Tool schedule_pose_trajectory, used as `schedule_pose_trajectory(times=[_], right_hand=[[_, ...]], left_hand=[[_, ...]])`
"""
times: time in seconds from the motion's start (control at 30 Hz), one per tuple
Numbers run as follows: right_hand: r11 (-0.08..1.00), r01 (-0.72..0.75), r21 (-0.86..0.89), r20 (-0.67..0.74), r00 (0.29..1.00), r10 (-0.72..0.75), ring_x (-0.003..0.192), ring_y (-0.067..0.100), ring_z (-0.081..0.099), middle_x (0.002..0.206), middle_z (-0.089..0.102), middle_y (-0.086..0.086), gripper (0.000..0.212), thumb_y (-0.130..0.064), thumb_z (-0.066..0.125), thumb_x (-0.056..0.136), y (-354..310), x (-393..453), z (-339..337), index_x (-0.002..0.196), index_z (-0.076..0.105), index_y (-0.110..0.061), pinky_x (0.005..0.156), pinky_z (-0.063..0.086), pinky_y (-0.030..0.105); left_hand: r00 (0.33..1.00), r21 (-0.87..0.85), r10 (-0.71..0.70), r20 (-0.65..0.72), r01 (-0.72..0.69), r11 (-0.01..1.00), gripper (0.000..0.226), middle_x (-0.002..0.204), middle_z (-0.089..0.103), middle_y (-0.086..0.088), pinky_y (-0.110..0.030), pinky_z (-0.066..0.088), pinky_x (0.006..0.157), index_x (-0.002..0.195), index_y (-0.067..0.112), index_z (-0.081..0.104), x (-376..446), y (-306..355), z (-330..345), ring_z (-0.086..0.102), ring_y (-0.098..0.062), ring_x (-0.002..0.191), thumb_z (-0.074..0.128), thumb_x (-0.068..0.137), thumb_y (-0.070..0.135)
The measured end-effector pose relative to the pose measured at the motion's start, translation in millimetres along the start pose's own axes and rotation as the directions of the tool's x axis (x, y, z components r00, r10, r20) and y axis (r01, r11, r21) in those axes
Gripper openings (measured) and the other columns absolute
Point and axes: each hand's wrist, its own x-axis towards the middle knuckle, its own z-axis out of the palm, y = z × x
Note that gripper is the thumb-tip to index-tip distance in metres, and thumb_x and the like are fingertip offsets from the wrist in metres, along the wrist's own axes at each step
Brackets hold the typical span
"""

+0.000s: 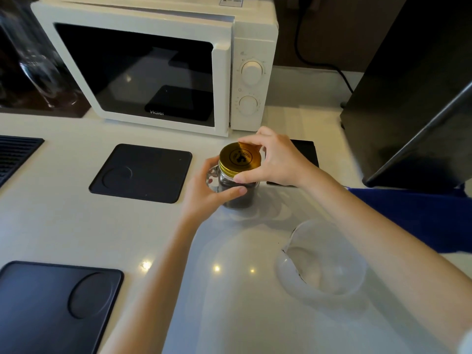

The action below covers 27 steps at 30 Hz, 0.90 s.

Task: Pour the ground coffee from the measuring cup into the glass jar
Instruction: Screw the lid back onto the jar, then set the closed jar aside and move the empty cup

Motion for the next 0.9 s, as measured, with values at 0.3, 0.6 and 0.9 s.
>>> schedule_pose_trajectory(times=[0.3, 0.6, 0.9], right_hand=[[0.992, -0.111, 0.066, 0.107, 0.989, 0.104, 0.118, 0.011, 0.044, 0.134, 0.048, 0.001, 0.063, -0.045, 0.057, 0.085, -0.1, -21.5, -21.5, 0.139, 0.033, -0.024, 0.095, 0.039, 0.030], [0.857, -0.128, 0.500, -0.491, 0.772, 0.402, 0.072, 0.005, 0.062, 0.070, 0.068, -0.003, 0.016, -0.016, 0.055, 0.090, 18.1, -144.5, -23.0, 0.082, 0.068, -0.013, 0.068, 0.047, 0.013], [0.468, -0.126, 0.875, -0.398, 0.365, 0.842, 0.067, 0.011, 0.052, 0.058, 0.054, -0.011, 0.034, -0.025, 0.055, 0.087, 24.6, -184.7, 48.6, 0.053, 0.052, -0.021, 0.068, 0.039, 0.027]], left_hand=[[0.998, 0.055, -0.049, 0.040, 0.047, 0.997, 0.095, 0.140, 0.045, -0.001, -0.041, 0.037, 0.107, 0.135, 0.030, 0.033, -1.5, 3.5, -1.9, 0.043, -0.018, 0.127, 0.072, 0.052, 0.057], [0.970, 0.234, -0.117, -0.214, 0.167, 0.958, 0.074, 0.151, 0.030, -0.005, -0.042, 0.030, 0.110, 0.141, 0.020, 0.026, -78.2, -8.4, 20.4, 0.032, -0.023, 0.136, 0.064, 0.079, 0.037], [0.994, 0.651, -0.028, 0.107, -0.048, 0.757, 0.073, 0.156, 0.020, 0.002, -0.036, -0.002, 0.116, 0.142, 0.023, 0.031, -123.1, -33.0, 44.1, 0.009, -0.015, 0.146, 0.013, 0.080, 0.059]])
